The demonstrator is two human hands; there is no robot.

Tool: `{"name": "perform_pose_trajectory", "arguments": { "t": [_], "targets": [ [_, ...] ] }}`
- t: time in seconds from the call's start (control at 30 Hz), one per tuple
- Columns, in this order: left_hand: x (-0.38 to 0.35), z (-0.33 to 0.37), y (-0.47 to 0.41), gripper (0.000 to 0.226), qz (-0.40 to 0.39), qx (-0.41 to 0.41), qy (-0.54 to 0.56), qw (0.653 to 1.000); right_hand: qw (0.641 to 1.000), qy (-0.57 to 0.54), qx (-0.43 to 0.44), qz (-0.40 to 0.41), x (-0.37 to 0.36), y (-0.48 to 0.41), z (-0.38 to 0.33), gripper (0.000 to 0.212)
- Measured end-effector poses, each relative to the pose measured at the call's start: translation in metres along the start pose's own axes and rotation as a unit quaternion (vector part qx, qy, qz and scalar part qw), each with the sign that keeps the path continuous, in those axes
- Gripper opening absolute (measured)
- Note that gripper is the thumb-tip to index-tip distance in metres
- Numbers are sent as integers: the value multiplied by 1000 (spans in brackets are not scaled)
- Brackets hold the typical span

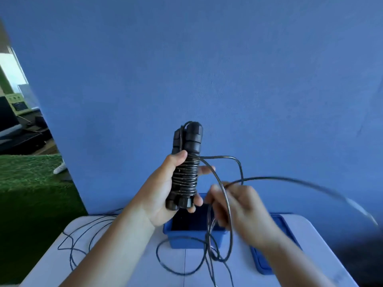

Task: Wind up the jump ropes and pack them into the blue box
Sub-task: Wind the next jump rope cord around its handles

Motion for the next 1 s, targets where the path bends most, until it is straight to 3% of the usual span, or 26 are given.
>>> {"name": "perform_pose_trajectory", "arguments": {
  "t": [0.07,0.2,0.33,0.43,0.5,0.6,0.63,0.7,0.77,0.8,0.9,1.0],
  "targets": [
    [6,-11,9,51,7,17,3,1000,989,-142,17,41,16,-9,-23,40],
    [3,-35,15,47,-61,61,45,995,925,-368,41,80,40,-29,-57,43],
    [-5,-35,14,48,-66,61,39,995,878,-460,55,121,55,-31,-60,44],
    [-9,-28,8,41,-36,61,34,997,878,-452,76,136,54,-25,-47,31],
    [-8,-23,5,37,-14,49,39,998,911,-373,106,140,54,-17,-34,17],
    [-6,-15,3,40,9,15,39,999,993,-94,49,55,38,-3,-7,13],
    [-9,-13,4,39,1,11,41,999,1000,15,15,-6,27,0,3,9],
    [-13,-12,3,37,-11,16,42,999,975,200,15,-91,5,4,15,10],
    [-17,-10,3,40,-17,16,40,999,959,268,44,-84,-7,3,14,24],
    [-16,-9,3,42,-18,13,40,999,968,240,36,-58,-7,1,10,27],
    [-6,-10,5,43,5,10,26,1000,1000,4,2,29,11,-6,-2,33],
    [3,-19,12,49,8,35,10,999,975,-212,5,64,30,-16,-20,38]
  ]
}}
Point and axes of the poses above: each hand's wrist, its own y-axis away from the middle knuckle, its own x-axis out of the back of the hand, z = x × y, the point moved 5 cm from there along -y, towards the middle knuckle, and after that the axes turned 6 degrees about y, right-handed, at the moved point
